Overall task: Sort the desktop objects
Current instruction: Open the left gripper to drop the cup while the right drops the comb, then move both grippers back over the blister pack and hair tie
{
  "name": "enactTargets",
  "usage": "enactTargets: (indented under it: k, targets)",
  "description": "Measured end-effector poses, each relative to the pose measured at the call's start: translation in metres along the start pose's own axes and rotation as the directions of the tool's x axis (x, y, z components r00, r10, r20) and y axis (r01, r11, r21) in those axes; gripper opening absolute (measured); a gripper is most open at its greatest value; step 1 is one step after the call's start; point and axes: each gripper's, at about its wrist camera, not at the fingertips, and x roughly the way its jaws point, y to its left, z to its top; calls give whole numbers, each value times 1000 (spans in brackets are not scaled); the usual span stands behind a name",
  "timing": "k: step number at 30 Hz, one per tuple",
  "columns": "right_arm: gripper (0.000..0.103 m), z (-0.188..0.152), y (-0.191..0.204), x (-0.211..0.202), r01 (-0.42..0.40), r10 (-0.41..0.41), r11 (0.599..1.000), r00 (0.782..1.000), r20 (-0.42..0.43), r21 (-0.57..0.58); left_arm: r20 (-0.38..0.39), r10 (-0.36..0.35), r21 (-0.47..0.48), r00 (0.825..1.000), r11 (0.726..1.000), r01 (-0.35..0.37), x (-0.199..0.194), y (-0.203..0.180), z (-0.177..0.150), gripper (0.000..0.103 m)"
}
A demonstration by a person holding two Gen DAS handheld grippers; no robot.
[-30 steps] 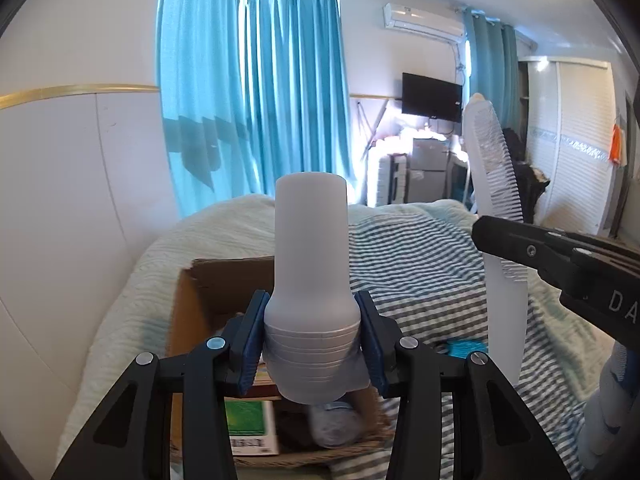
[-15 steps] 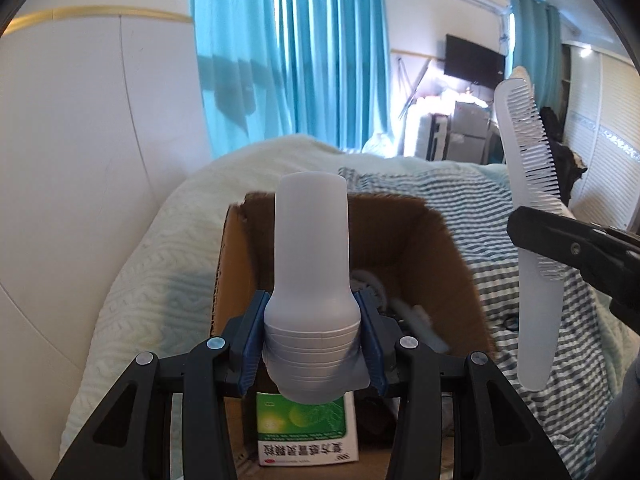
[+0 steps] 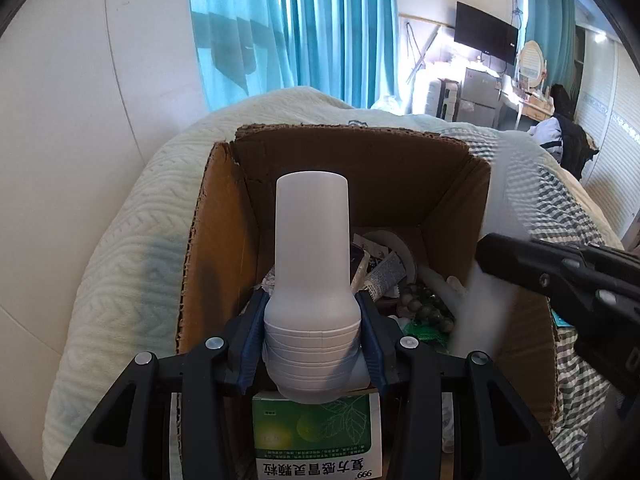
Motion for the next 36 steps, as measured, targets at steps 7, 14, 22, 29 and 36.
enactTargets:
  k: [7,14,22,29,36]
  targets:
    - [54,2,-10,-19,2,-4,1000,998,65,28,9,14,-8,1000,1000,-14,-9,2,11,63]
    - [63,11,-21,-77,49,-55,998,982,181,38,75,23,-13,997,1000,-22,-48,-8,24,71]
    - [92,10,-34,-156,137,-134,991,947,293,11,226,37,-4,973,999,-37,-113,-40,36,103]
    - [103,1,-57,-209,251,-240,968,914,326,9,302,19,8,953,1000,-22,-151,-75,41,103]
    - [103,-18,-89,-251,297,-292,954,891,348,39,347,-20,-26,938,999,31,-173,-108,44,103]
